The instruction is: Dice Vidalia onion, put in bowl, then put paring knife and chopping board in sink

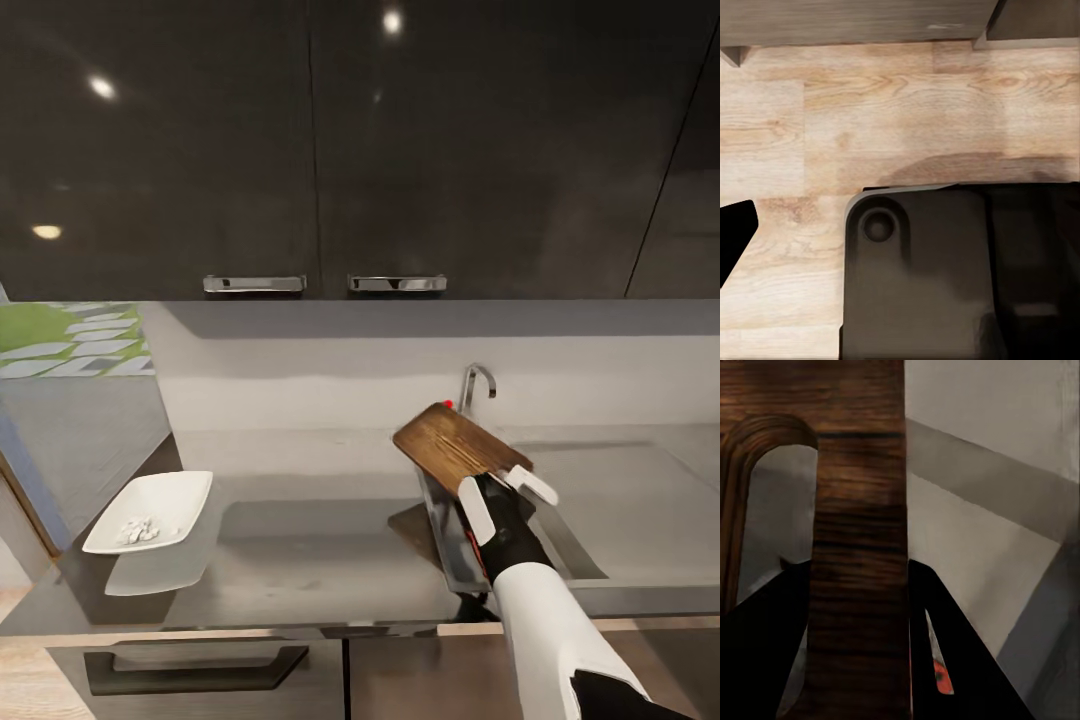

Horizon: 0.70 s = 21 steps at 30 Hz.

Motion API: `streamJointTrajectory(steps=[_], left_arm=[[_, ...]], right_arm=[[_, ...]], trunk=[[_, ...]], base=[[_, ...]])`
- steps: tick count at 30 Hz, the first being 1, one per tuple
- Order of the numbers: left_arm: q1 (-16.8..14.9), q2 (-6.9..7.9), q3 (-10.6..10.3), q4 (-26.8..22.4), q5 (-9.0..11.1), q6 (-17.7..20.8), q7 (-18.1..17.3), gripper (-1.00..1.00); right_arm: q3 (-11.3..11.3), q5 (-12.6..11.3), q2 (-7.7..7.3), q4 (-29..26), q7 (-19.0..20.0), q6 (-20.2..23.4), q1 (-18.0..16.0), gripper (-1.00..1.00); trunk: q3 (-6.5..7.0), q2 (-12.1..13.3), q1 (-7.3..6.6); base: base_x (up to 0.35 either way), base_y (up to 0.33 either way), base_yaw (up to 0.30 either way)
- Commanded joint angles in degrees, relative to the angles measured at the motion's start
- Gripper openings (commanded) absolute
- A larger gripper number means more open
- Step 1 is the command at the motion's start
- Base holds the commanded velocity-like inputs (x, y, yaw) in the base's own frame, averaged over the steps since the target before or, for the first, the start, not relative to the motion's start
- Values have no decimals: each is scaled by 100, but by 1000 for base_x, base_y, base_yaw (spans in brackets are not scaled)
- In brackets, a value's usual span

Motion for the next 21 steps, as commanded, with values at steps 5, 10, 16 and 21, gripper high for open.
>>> streamJointTrajectory(steps=[5,10,16,21], left_arm=[[4,-1,-47,-7,67,-17,22,100],[4,2,-39,-12,76,-18,27,100],[2,7,-37,-12,78,-18,31,100],[3,8,-36,-11,78,-19,35,100]], right_arm=[[-74,-570,10,2,-815,-18,-2,-100],[-507,-1189,-11,-55,-1636,-48,-2,-100],[-584,-1264,-8,-105,-2468,-149,-2,-100],[-574,-1276,-2,-252,-2831,-469,-2,-100]], trunk=[[-1,-4,2],[-1,-4,2],[-1,-4,2],[-1,-4,2]], base=[[0,0,0],[0,0,0],[0,0,0],[116,0,0]])
